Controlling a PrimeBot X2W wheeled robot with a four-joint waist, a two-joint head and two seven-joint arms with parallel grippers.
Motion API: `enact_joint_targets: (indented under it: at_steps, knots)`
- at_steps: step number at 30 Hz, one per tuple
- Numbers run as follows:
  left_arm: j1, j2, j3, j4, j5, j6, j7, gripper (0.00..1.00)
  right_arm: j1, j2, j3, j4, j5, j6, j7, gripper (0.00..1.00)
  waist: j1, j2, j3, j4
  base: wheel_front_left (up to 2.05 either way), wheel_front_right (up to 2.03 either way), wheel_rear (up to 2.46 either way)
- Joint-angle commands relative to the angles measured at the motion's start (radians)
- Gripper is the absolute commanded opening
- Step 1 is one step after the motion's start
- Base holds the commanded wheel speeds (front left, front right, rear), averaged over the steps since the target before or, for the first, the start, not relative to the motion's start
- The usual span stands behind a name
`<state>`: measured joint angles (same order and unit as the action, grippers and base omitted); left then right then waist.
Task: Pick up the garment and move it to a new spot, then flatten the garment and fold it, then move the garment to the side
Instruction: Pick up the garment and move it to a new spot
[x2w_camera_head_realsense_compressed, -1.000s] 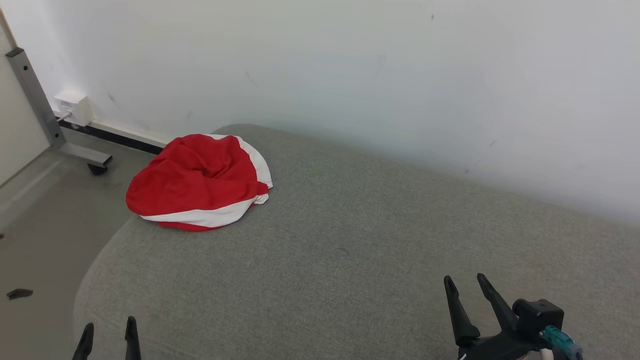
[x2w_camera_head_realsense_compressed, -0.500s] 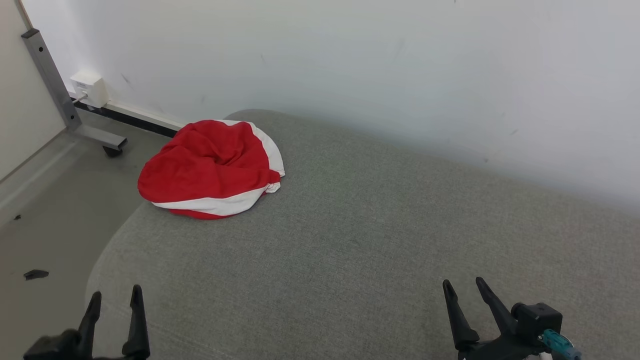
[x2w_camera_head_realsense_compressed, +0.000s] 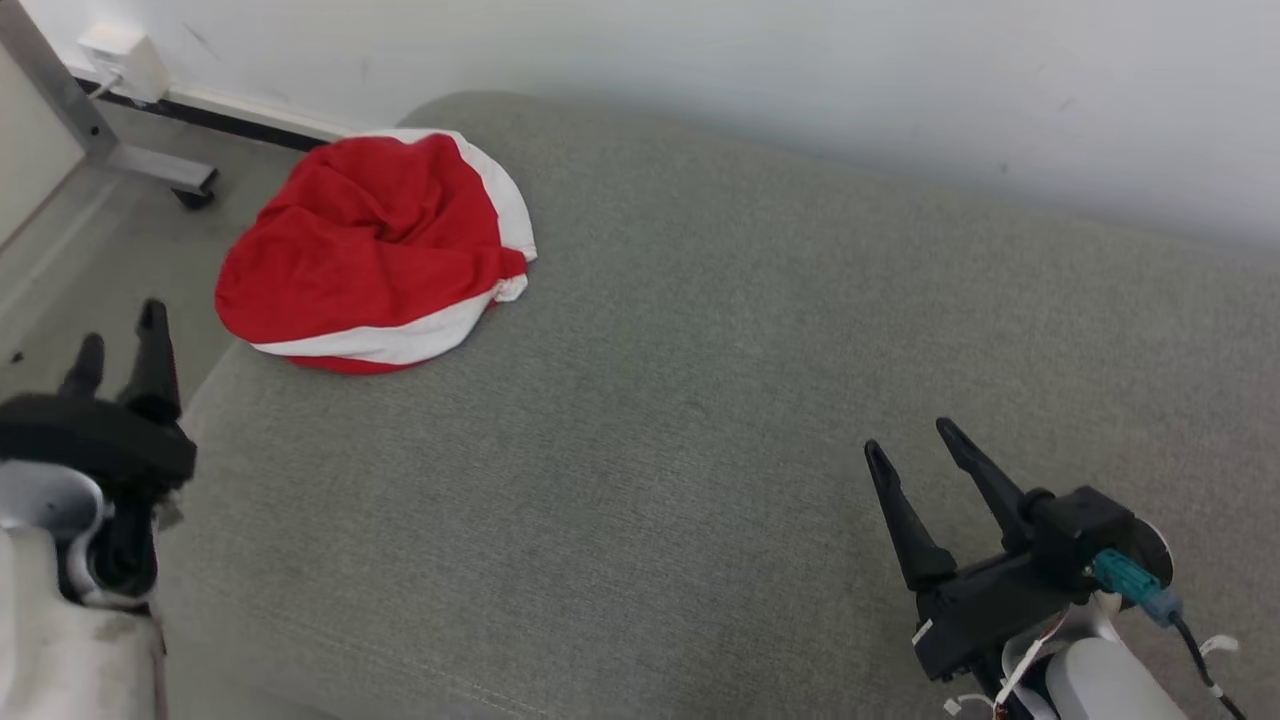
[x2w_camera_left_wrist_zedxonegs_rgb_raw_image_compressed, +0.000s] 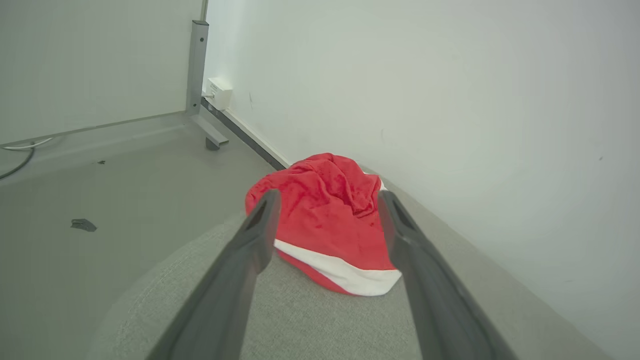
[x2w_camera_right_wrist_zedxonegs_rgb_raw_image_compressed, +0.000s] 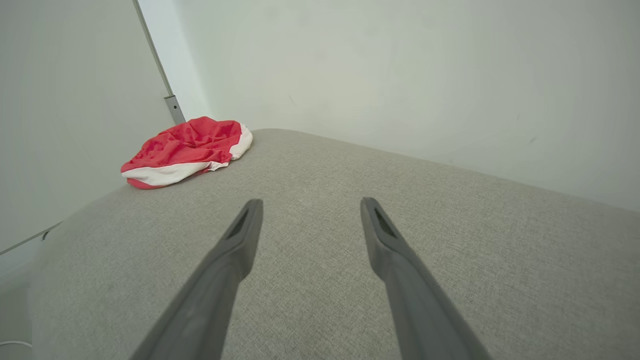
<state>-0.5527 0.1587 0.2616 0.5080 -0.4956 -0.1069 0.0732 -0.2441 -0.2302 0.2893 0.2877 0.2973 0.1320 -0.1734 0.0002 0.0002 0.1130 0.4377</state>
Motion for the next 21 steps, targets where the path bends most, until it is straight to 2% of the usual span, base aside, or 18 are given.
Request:
enact_joint_targets:
  at_steps: [1,3,8,15,21]
  knots:
    - [-0.047,0.006,0.011,0.019,-0.023,0.006,0.025,1.0,-0.02,-0.016,0.004,-0.022,-0.007,-0.002,0.012,1.0,-0.0002,-0.0002,0.209,-0.141,0.0,0.0,0.0]
    - [-0.114,0.024,0.018,0.047,-0.047,0.004,0.069,1.0,-0.034,-0.028,0.008,-0.061,-0.01,-0.002,0.024,1.0,-0.0002,-0.0002,0.255,-0.165,0.0,0.0,0.0]
    - [-0.247,0.082,0.075,0.099,-0.12,0.058,0.189,1.0,-0.077,-0.036,0.014,-0.153,-0.021,-0.002,0.047,1.0,-0.0002,-0.0002,0.365,-0.24,0.0,0.0,0.0]
    - [-0.344,0.123,0.147,0.125,-0.222,0.177,0.41,1.0,-0.106,-0.042,0.007,-0.237,-0.037,-0.002,0.052,1.0,-0.0002,-0.0002,0.467,-0.315,0.0,0.0,0.0]
    - [-0.314,0.161,0.158,0.1,-0.206,0.264,0.49,1.0,-0.086,-0.024,-0.014,-0.267,-0.054,-0.002,0.043,1.0,-0.0002,-0.0002,0.504,-0.366,0.0,0.0,0.0]
